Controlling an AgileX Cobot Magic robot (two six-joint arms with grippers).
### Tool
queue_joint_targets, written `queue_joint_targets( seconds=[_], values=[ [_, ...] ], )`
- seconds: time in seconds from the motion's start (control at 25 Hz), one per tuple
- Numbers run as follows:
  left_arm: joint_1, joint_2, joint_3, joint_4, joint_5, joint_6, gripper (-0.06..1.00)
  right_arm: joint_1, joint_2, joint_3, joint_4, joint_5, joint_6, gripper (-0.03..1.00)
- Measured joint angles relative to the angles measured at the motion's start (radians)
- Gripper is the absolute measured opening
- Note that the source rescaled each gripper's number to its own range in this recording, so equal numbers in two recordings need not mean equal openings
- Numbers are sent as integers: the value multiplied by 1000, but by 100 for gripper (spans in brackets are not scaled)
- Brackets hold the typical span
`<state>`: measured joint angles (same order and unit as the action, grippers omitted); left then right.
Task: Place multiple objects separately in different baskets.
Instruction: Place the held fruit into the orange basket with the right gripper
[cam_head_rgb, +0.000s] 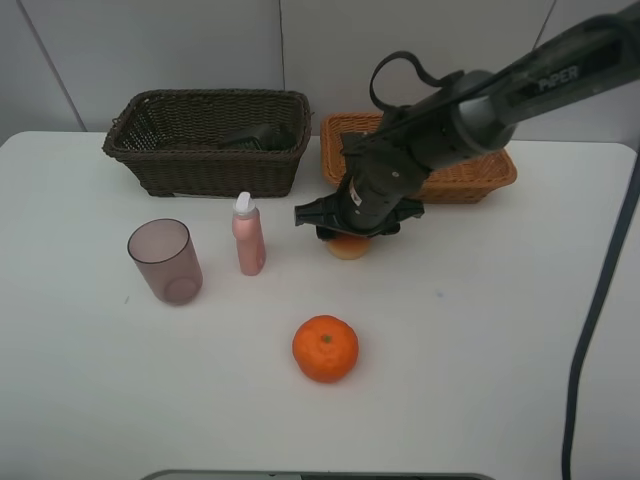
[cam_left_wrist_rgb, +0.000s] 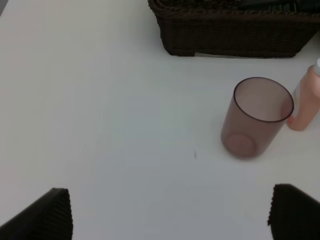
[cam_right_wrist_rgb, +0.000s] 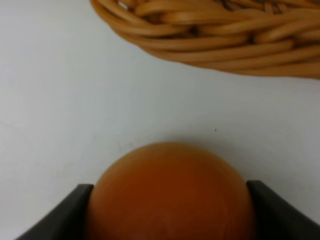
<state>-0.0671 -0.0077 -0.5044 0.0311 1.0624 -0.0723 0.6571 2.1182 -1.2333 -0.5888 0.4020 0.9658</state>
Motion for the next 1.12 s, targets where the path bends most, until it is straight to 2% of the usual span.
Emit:
queue_joint_targets(
  seconds=[0.6, 0.8, 0.92, 1.12],
  values=[
    [0, 0, 0, 0, 0, 0, 100, 0, 0, 0, 0, 2, -1, 43],
    [0, 0, 0, 0, 0, 0, 100, 0, -39, 0, 18, 69, -9, 43],
    [0, 0, 0, 0, 0, 0, 100, 0, -89, 0, 52, 130, -78, 43],
    [0, 0, 0, 0, 0, 0, 100, 0, -160, 0, 171, 235, -300, 43]
  ],
)
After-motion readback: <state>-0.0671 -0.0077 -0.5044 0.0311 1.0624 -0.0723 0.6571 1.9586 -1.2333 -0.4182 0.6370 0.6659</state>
